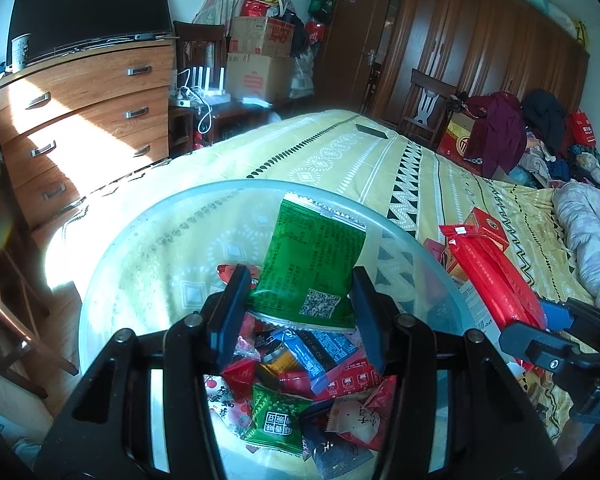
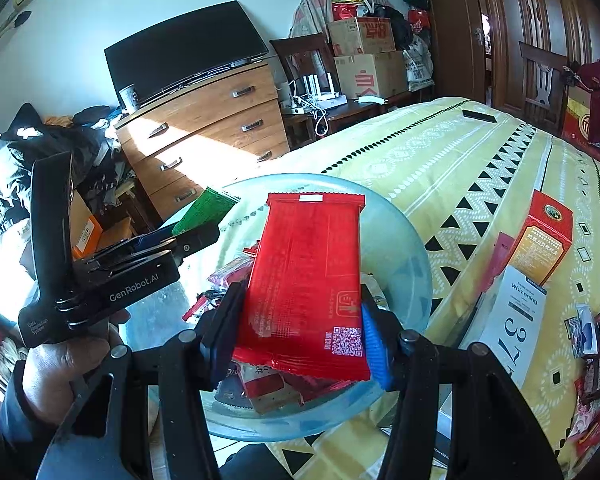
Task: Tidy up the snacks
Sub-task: 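Open both grippers to drop the green and red packets into the bowl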
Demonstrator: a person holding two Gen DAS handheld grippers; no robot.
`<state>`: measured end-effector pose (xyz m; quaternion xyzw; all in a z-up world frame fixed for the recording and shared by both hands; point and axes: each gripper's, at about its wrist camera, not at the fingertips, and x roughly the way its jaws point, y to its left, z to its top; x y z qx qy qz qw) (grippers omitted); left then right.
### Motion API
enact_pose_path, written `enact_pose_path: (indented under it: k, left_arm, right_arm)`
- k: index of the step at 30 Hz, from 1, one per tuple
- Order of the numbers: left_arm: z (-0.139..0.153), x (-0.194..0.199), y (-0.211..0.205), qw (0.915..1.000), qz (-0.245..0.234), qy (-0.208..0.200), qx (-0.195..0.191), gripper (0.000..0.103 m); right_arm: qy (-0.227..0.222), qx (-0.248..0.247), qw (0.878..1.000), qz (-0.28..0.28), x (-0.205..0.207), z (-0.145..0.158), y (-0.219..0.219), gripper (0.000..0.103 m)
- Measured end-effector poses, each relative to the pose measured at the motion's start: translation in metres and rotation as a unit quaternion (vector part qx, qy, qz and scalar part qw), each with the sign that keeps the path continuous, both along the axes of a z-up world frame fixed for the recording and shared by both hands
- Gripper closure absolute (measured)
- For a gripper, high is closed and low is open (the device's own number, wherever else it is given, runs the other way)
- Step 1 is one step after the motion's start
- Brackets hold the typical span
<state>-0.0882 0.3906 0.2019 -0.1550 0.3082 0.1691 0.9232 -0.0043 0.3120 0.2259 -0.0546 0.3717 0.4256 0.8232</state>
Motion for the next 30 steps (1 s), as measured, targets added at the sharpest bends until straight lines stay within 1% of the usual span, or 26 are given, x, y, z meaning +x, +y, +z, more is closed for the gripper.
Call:
enact_pose_path:
  k: [30]
  left_arm:
    - [-0.0023, -0.0011, 0.0018, 1.0000, 0.000, 0.005, -0.003, 0.051]
  right_arm:
    - [0.004, -0.002, 1.000, -0.002, -0.0011, -0.0021, 0.0040, 0.045]
